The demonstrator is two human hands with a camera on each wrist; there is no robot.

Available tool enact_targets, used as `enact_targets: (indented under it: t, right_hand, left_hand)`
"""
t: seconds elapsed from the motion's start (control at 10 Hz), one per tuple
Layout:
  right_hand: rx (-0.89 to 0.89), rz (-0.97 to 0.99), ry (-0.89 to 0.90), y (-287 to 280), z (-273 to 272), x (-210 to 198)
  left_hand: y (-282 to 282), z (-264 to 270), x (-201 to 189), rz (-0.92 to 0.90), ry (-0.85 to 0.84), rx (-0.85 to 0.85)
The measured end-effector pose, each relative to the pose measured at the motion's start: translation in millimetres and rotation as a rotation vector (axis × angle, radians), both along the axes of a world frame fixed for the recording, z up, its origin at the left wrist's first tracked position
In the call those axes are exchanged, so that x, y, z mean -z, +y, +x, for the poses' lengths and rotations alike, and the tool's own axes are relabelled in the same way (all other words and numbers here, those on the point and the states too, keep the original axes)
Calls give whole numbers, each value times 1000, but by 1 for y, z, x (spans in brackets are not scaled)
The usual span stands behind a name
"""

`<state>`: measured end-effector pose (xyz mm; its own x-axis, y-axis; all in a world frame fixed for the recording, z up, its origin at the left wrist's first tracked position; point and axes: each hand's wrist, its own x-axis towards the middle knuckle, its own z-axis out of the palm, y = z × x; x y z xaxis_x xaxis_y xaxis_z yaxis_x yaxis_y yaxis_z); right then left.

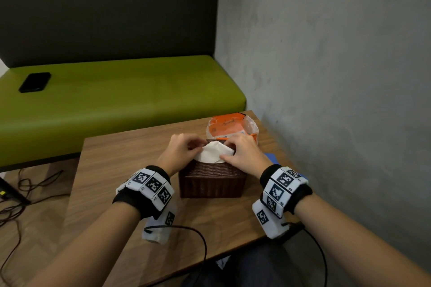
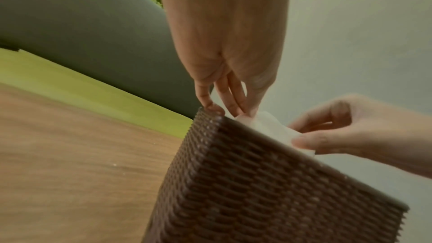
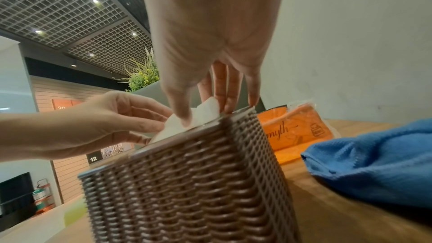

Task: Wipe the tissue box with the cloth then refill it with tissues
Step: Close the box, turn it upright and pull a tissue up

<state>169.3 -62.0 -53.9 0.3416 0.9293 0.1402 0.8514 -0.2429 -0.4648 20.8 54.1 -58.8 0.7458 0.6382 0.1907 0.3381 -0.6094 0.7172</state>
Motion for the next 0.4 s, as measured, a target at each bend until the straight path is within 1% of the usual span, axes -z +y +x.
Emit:
enact_targets:
  t: [0.1, 0.2, 0.3, 0.4]
  right_hand:
    - [15, 53, 28, -4, 2, 0]
    - [7, 59, 40, -10, -1, 2]
    - [50, 83, 98, -15, -2, -4]
    - [133, 130, 170, -41, -8, -4]
  left_hand:
    - [0, -1, -1, 28, -10, -13]
    - [-1, -4, 1, 50, -47, -35]
    - [-1, -2, 0, 87, -120, -92]
    - [-14, -12, -6, 126, -239, -71]
